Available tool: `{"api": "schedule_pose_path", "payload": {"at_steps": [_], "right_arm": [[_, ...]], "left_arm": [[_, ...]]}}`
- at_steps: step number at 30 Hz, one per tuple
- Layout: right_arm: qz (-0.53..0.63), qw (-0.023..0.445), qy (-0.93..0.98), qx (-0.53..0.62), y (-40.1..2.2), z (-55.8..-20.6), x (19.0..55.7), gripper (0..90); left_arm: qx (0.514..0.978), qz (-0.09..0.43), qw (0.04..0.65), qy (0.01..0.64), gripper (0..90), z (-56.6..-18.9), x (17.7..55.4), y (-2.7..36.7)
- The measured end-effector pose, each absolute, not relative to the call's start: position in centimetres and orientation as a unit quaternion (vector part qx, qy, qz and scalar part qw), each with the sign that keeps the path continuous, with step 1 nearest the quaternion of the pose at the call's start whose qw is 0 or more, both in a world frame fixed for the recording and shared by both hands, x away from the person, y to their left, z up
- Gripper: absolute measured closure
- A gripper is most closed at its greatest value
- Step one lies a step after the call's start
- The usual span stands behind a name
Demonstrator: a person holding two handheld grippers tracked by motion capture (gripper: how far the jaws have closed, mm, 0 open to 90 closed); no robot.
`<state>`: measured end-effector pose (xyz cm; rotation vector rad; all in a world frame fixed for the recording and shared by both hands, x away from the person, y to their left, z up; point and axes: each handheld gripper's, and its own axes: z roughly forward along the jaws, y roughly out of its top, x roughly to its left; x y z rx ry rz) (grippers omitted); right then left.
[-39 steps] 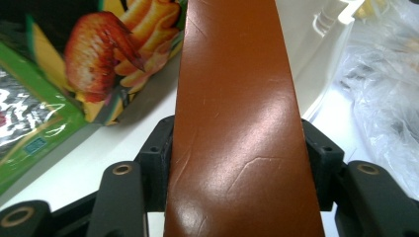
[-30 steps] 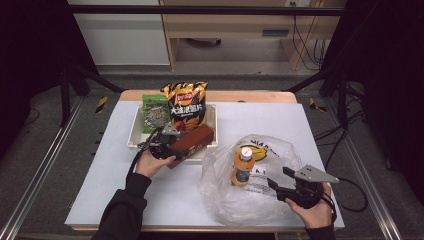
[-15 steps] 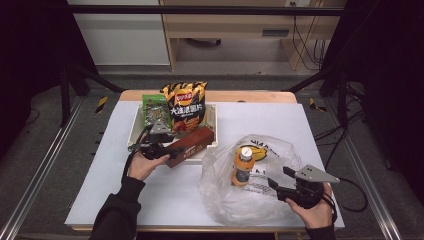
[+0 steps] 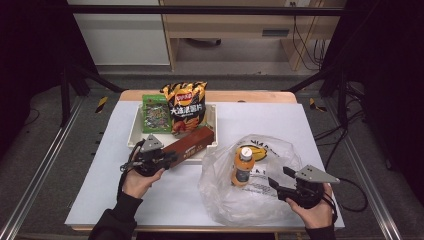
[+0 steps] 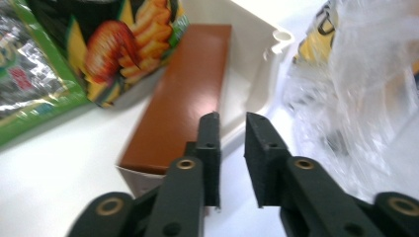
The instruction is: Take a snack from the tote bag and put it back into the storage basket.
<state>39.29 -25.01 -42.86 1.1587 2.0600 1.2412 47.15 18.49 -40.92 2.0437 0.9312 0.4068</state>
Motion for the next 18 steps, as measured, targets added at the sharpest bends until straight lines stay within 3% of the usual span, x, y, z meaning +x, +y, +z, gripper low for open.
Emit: {"api": "schedule_pose_path", "payload": {"at_steps": [5, 18], "right_arm": [[0.451, 0.235, 0.752, 0.42, -24.9, -43.0, 39.3, 33.9], [0.446, 0.23, 0.755, 0.421, -24.7, -43.3, 39.4, 34.2]], "left_arm": [[0.819, 0.159, 0.4, 0.38, 84.5, -42.0, 47.1, 18.5], [0.812, 0.168, 0.37, 0.418, 85.1, -44.1, 49.4, 19.5]]}}
